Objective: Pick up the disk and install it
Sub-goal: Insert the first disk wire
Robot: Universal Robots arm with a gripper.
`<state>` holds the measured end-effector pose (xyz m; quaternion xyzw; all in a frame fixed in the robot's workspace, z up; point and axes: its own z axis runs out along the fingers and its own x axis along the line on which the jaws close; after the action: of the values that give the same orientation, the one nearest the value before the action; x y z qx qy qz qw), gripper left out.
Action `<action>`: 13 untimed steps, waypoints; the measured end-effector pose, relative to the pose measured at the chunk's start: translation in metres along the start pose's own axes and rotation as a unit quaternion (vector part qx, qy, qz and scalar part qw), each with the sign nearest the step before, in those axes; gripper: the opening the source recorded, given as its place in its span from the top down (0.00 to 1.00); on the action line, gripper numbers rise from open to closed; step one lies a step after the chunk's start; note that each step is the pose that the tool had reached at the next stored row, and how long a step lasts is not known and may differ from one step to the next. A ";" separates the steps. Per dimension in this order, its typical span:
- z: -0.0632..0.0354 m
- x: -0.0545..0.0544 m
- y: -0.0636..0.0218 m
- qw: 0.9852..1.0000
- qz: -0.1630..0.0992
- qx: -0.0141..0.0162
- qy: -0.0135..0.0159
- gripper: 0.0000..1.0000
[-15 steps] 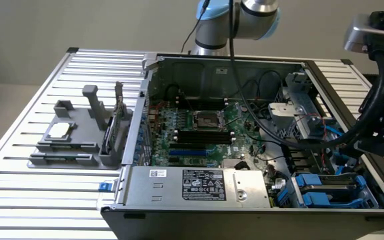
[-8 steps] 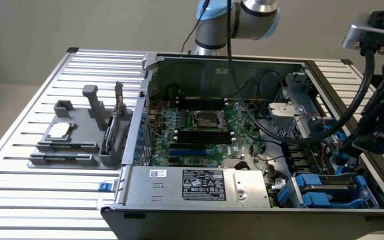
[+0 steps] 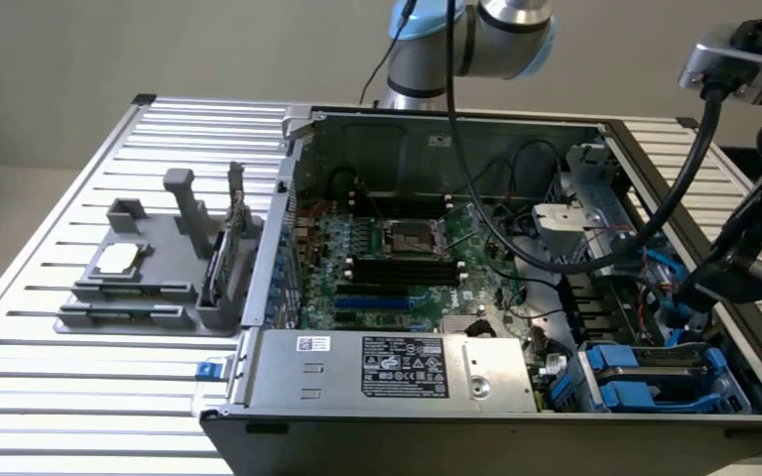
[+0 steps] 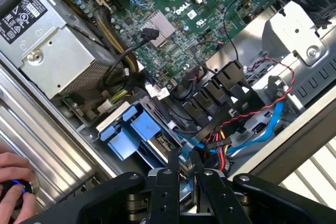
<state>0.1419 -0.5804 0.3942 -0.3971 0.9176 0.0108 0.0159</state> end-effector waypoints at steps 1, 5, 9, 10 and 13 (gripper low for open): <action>0.0001 0.000 0.0000 1.000 0.009 0.000 0.000 0.78; 0.0009 0.000 0.0000 0.999 0.045 0.002 0.000 0.78; 0.0018 0.000 -0.0001 0.997 0.082 0.003 -0.001 0.78; 0.0020 0.000 -0.0001 0.996 0.091 0.003 -0.001 0.78; 0.0027 0.000 -0.0001 0.993 0.117 0.004 -0.001 0.78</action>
<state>0.1419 -0.5805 0.3915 -0.2866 0.9578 0.0088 0.0170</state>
